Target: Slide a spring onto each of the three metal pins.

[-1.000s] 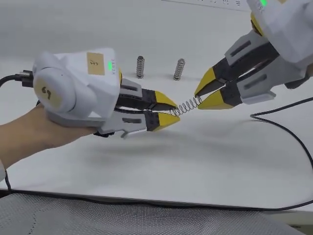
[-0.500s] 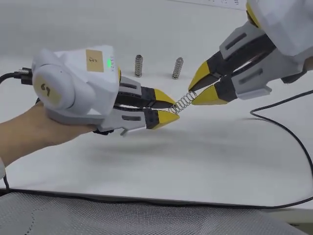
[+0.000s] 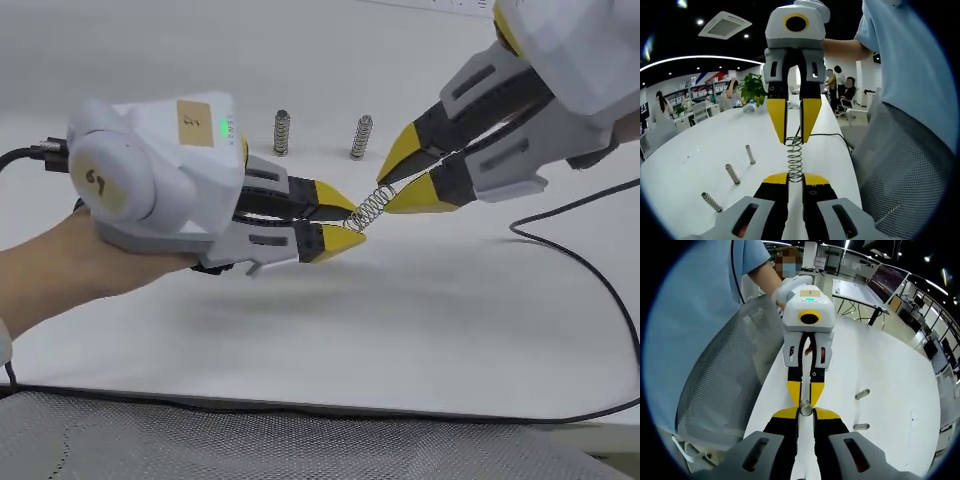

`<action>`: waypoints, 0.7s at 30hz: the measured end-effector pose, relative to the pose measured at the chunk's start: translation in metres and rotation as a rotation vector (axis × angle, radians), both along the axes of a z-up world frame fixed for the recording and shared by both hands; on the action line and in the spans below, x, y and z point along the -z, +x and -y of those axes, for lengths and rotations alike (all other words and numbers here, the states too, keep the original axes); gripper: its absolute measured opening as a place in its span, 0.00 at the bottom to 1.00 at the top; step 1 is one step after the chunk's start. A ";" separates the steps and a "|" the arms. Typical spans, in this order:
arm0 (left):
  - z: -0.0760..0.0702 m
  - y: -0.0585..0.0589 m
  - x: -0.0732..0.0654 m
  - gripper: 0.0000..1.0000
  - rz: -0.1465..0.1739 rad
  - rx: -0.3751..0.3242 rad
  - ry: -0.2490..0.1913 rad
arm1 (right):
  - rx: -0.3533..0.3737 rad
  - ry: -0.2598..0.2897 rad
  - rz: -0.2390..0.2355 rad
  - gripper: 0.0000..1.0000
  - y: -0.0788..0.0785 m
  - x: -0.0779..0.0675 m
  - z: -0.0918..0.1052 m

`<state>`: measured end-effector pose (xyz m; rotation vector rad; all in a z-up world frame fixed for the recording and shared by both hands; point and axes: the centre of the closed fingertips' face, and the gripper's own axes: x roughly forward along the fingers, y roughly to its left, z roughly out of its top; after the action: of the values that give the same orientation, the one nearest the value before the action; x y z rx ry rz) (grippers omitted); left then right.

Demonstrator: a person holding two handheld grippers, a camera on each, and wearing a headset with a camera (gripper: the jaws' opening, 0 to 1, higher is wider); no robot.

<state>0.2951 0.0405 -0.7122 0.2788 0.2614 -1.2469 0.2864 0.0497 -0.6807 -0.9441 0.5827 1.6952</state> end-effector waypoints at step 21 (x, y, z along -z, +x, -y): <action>-0.001 -0.001 -0.001 0.02 0.008 0.001 0.002 | 0.000 0.004 0.008 0.14 0.004 -0.001 0.002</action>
<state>0.2946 0.0411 -0.7114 0.2856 0.2555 -1.2463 0.2900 0.0478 -0.6796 -0.9474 0.5740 1.6916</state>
